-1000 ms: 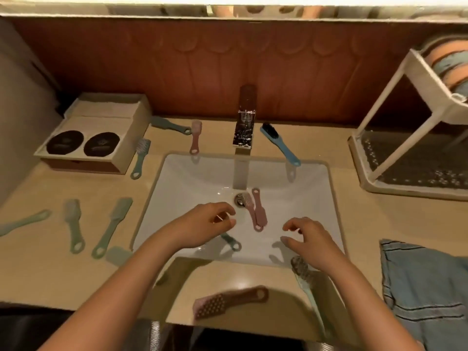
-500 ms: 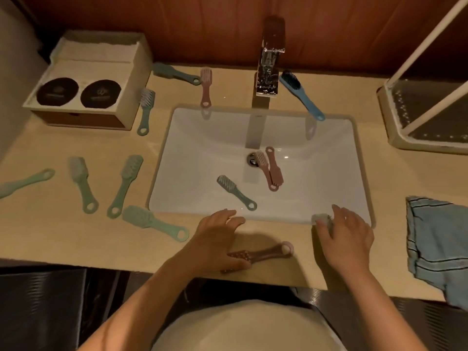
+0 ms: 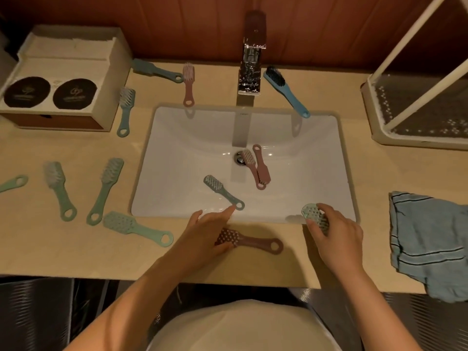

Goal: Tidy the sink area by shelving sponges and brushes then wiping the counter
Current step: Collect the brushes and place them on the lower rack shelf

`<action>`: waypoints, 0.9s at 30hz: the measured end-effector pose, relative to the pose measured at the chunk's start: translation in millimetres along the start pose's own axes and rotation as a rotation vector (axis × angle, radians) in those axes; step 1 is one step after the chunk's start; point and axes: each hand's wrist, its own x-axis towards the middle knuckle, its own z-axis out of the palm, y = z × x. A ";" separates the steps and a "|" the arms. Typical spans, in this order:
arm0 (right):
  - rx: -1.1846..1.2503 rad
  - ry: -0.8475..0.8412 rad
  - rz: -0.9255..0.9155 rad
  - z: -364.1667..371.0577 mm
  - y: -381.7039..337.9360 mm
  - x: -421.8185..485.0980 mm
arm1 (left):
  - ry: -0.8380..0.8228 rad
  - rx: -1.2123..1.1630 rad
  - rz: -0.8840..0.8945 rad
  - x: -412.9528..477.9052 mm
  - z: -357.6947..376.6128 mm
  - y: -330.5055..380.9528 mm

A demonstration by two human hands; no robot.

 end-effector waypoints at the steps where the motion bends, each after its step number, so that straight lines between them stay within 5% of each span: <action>1: 0.044 -0.006 -0.002 -3.7 -0.3 2.1 | 0.026 0.007 0.002 2.7 1.4 -1.4; 8: 0.233 -0.053 -0.008 -25.9 11.4 16.6 | 0.063 -0.089 0.030 27.4 -3.3 11.0; 17: 0.418 -0.090 0.015 -58.1 63.2 46.7 | 0.164 -0.747 -0.196 69.6 -7.6 88.6; 27: 0.357 0.101 -0.039 -115.9 142.0 130.0 | 0.262 -1.284 -0.401 129.5 8.6 173.5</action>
